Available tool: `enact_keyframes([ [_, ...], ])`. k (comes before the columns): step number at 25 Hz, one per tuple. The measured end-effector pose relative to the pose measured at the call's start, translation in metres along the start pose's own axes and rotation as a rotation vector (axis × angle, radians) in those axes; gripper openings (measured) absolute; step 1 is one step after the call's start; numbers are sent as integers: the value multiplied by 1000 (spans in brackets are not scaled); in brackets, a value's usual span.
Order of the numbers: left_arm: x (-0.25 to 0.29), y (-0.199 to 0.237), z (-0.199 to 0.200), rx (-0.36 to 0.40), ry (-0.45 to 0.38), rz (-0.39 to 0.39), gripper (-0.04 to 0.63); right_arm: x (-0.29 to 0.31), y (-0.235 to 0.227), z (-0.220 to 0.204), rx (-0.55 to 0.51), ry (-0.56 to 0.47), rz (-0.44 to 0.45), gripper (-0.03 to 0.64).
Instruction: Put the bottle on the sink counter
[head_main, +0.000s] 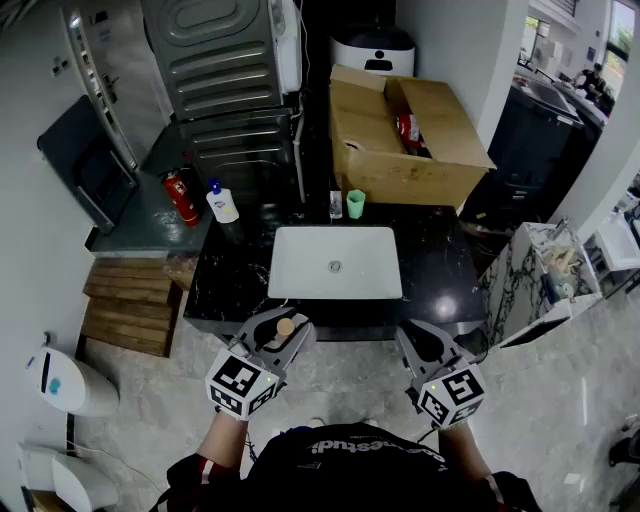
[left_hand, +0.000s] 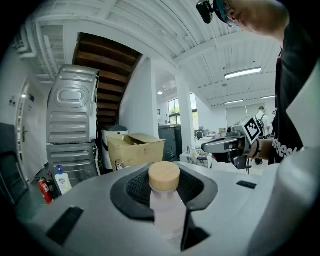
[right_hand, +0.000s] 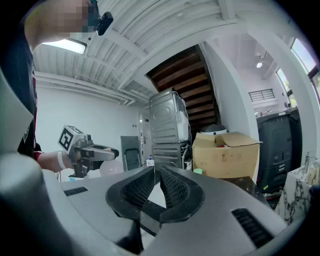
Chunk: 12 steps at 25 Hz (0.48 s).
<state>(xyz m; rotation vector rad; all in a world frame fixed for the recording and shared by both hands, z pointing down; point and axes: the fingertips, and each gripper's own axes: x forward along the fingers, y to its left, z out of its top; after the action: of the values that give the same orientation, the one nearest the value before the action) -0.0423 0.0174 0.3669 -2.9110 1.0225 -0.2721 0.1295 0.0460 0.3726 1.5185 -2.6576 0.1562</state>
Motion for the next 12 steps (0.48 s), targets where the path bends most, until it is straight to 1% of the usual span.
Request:
enact_keyframes([
  [3, -2, -1, 1, -4, 2, 6, 118, -4, 0, 1, 11, -4, -3, 61],
  [12, -4, -5, 5, -1, 4, 17, 118, -7, 2, 8, -4, -22, 8, 61],
])
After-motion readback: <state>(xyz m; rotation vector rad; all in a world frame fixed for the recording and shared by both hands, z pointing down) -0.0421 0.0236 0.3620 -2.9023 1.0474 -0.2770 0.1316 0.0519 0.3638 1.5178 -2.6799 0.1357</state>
